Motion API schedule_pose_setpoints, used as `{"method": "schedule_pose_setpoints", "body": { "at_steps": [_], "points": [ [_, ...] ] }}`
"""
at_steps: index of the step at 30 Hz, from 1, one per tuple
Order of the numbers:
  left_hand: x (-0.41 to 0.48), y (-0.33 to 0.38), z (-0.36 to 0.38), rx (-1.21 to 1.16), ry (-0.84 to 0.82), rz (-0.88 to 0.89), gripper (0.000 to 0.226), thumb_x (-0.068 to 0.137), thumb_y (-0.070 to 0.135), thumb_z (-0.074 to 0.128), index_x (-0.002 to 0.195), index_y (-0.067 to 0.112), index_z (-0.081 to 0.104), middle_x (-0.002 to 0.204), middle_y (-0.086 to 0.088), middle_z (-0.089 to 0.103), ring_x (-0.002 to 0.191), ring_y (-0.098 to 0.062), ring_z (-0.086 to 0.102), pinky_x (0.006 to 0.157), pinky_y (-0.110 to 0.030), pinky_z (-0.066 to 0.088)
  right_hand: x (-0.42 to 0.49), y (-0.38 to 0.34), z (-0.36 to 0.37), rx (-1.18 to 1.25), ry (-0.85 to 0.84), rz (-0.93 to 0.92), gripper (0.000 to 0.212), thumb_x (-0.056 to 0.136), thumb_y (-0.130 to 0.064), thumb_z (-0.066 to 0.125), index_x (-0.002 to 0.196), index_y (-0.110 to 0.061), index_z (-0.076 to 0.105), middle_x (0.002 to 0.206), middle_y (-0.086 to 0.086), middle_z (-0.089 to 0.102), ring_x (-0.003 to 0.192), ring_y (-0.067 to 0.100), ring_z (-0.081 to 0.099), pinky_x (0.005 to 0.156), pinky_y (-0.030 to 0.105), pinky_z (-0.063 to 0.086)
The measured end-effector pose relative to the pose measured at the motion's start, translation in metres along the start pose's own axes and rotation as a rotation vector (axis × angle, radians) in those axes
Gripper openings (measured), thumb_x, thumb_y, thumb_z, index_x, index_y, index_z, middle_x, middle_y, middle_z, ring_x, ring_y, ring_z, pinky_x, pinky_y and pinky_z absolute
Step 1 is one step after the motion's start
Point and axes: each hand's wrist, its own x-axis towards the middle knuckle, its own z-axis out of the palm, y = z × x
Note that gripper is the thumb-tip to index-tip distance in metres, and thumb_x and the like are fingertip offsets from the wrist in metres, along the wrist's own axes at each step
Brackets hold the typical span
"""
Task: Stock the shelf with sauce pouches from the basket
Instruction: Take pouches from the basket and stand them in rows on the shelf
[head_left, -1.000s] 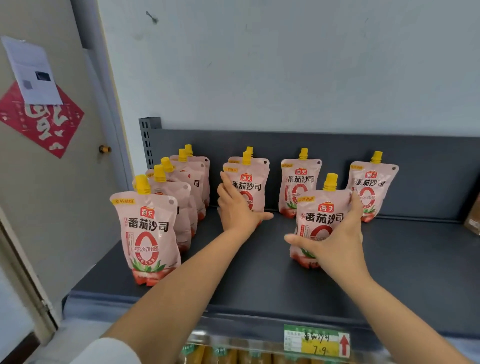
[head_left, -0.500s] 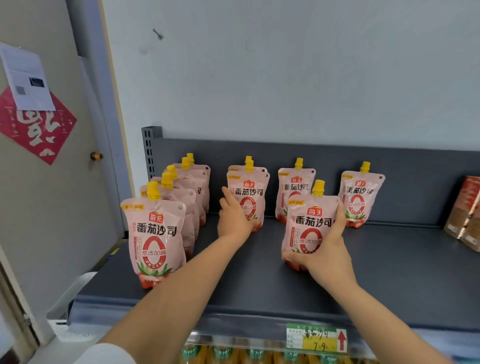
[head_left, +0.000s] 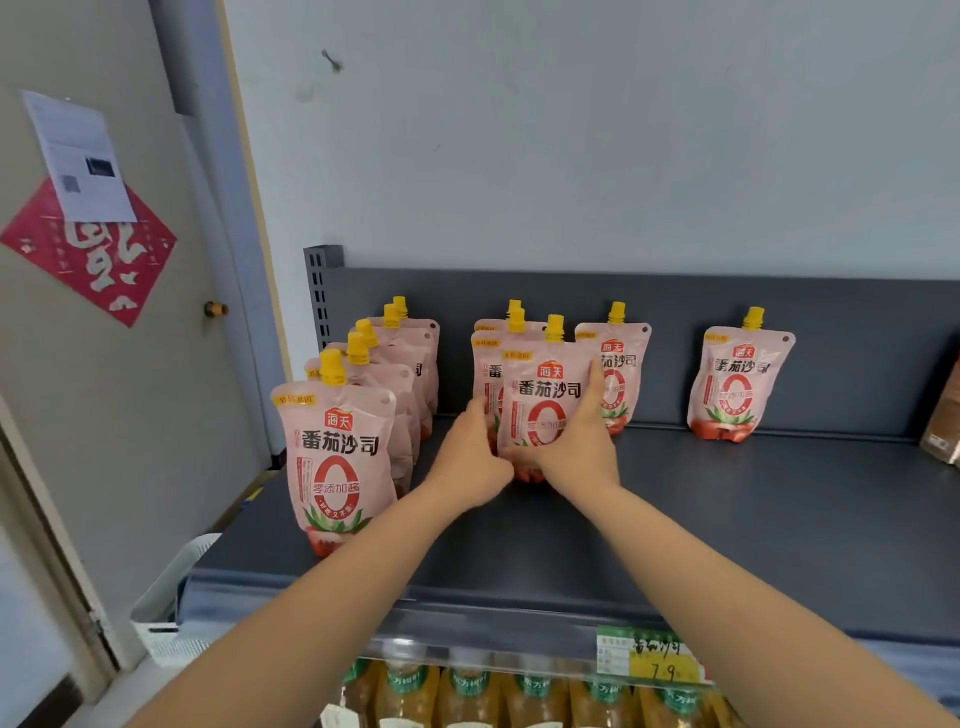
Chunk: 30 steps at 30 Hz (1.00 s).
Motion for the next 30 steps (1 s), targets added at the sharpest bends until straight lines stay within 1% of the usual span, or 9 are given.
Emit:
{"method": "schedule_pose_setpoints", "body": {
  "at_steps": [3,6,9,15,20,22,24,27,30],
  "points": [
    [-0.005,-0.002,-0.001,-0.073,-0.026,0.021,0.083,0.077,0.000,0.069,0.144,0.021,0.026,0.136,0.002,0.048,0.124,-0.016,0.049,0.102,-0.035,0.045,0.009,-0.008,0.014,0.007,0.025,0.001,0.137,0.059,-0.027,0.090,0.149,-0.033,-0.015,0.144,0.008,0.040,0.128,0.027,0.047,0.100,0.046,0.045],
    [-0.005,-0.006,-0.002,-0.037,-0.006,0.037,0.087,0.074,-0.001,0.068,0.145,0.024,0.024,0.138,0.005,0.043,0.127,-0.012,0.043,0.100,-0.027,0.040,0.013,-0.013,0.024,-0.027,0.019,-0.012,0.133,0.062,-0.031,0.087,0.149,-0.031,-0.013,0.141,0.010,0.040,0.126,0.029,0.048,0.097,0.049,0.048],
    [-0.005,-0.012,0.000,-0.006,0.032,0.033,0.092,0.067,0.004,0.069,0.145,0.027,0.025,0.137,-0.001,0.044,0.128,-0.018,0.044,0.104,-0.033,0.043,0.009,-0.012,0.030,-0.079,0.012,-0.016,0.131,0.063,-0.037,0.085,0.149,-0.031,-0.014,0.138,0.012,0.043,0.119,0.031,0.053,0.090,0.050,0.052],
    [-0.008,-0.011,0.007,0.031,0.049,0.014,0.105,0.070,-0.001,0.071,0.150,0.025,0.008,0.146,-0.004,0.032,0.133,-0.020,0.037,0.106,-0.035,0.041,0.006,-0.005,0.033,-0.143,-0.002,-0.044,0.134,0.064,-0.046,0.082,0.146,-0.032,-0.024,0.133,0.015,0.045,0.113,0.031,0.057,0.087,0.048,0.053],
    [-0.010,-0.011,0.003,0.040,0.026,-0.008,0.105,0.064,0.007,0.073,0.145,0.033,0.012,0.142,-0.005,0.036,0.130,-0.022,0.041,0.104,-0.038,0.044,0.001,-0.001,0.026,-0.170,-0.050,-0.077,0.138,0.061,-0.050,0.082,0.145,-0.035,-0.026,0.138,0.015,0.041,0.119,0.033,0.053,0.090,0.051,0.051],
    [-0.016,-0.009,-0.003,0.070,0.014,-0.012,0.107,0.063,0.012,0.075,0.147,0.031,0.012,0.143,-0.006,0.033,0.132,-0.023,0.039,0.107,-0.033,0.038,-0.005,-0.001,0.016,-0.172,-0.060,-0.082,0.139,0.058,-0.053,0.083,0.145,-0.037,-0.024,0.144,0.014,0.036,0.126,0.033,0.047,0.094,0.052,0.049],
    [-0.024,-0.005,-0.011,0.124,-0.001,0.003,0.106,0.070,0.015,0.077,0.150,0.022,0.006,0.149,-0.008,0.023,0.137,-0.023,0.029,0.104,-0.024,0.026,-0.013,0.000,0.002,-0.230,-0.042,-0.059,0.133,0.061,-0.057,0.080,0.148,-0.034,-0.019,0.149,0.013,0.031,0.131,0.034,0.041,0.096,0.050,0.047],
    [-0.041,0.004,-0.022,0.273,0.027,0.071,0.109,0.077,0.031,0.076,0.151,0.016,-0.002,0.157,-0.008,0.009,0.144,-0.023,0.015,0.111,-0.030,0.020,-0.033,0.001,-0.032,-0.445,0.036,-0.083,0.112,0.075,-0.056,0.070,0.152,-0.026,-0.007,0.142,0.014,0.037,0.126,0.034,0.041,0.094,0.045,0.045],
    [-0.061,0.017,-0.022,0.368,0.045,0.191,0.108,0.076,0.047,0.072,0.151,0.016,0.001,0.154,-0.008,0.014,0.141,-0.024,0.020,0.111,-0.033,0.024,-0.060,0.004,-0.074,-0.612,0.159,-0.114,0.091,0.082,-0.053,0.063,0.152,-0.024,0.012,0.141,0.015,0.038,0.125,0.034,0.039,0.096,0.044,0.042]
  ]
}}
